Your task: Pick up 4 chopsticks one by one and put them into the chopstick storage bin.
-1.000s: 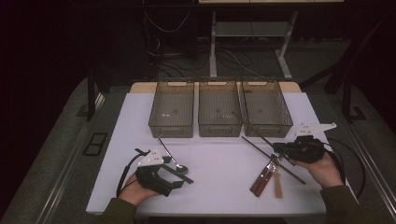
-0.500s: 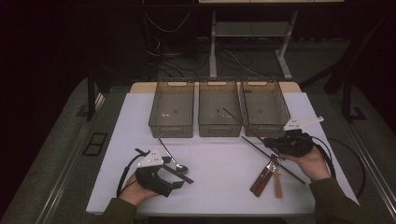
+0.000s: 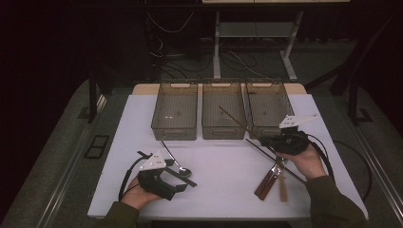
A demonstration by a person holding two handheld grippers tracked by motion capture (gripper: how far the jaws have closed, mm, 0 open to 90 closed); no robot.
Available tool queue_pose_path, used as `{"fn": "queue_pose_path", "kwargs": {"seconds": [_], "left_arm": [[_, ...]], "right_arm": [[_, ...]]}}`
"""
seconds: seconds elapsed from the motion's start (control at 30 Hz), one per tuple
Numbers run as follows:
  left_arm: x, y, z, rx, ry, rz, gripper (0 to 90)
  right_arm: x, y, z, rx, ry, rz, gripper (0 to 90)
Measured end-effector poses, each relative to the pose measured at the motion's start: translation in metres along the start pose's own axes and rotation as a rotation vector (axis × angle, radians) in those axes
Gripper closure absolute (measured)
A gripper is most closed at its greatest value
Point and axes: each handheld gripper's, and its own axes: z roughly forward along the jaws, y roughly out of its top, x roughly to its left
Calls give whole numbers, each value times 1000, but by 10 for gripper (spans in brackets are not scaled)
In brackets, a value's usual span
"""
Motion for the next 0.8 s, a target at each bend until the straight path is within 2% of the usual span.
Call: {"fn": "queue_pose_path", "kwargs": {"seconds": [0.43,0.8], "left_arm": [[0,0,0,3,2,-3,0],[0,0,-1,-6,5,-5,0]], "right_arm": [[5,18,13,-16,1,-5,847],[9,43,33,8,-21,5,847]]}}
